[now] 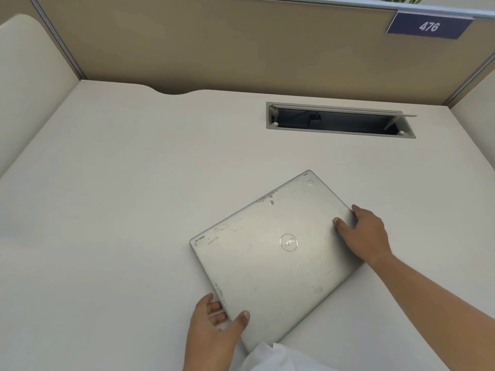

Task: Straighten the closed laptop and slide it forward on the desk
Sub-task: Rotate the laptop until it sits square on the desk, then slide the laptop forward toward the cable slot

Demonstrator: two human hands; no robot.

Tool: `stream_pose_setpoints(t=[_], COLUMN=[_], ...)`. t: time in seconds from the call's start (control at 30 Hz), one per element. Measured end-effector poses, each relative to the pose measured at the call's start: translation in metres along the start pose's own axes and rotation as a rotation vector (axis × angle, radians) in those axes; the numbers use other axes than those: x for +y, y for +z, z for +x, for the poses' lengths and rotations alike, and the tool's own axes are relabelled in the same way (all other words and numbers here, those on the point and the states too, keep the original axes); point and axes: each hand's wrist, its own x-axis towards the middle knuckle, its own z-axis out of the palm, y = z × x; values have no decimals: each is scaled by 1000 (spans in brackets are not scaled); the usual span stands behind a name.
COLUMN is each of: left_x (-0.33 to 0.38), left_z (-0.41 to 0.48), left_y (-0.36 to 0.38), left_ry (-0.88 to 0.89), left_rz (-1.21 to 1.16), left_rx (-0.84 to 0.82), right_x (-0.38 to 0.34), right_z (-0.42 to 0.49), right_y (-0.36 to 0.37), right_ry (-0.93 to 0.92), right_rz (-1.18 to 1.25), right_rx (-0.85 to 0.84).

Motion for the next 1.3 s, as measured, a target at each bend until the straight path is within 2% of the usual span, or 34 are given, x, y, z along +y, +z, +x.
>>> stream_pose_setpoints(t=[0.27,0.4,0.57,0.8,1.0,1.3], left_x=[23,30,44,44,62,79], left_z=[6,13,24,52,68,78], left_y=[13,18,22,3,-17,-30], left_ry=[-66,-160,-278,-237,-196,-124], left_rz=[-177,-236,-269,-241,-109,-37], left_rx=[83,140,210,191,125,42], right_x=[-18,-22,-19,-8,7,17], right_z=[11,18,19,-14,-50,-90], right_y=[-14,-16,-18,-13,-4,-4], right_ry=[7,66,170,199,309,307], right_rz=[-41,60,260,358,525,613], right_rx=[-77,-133,-125,-83,-54,3])
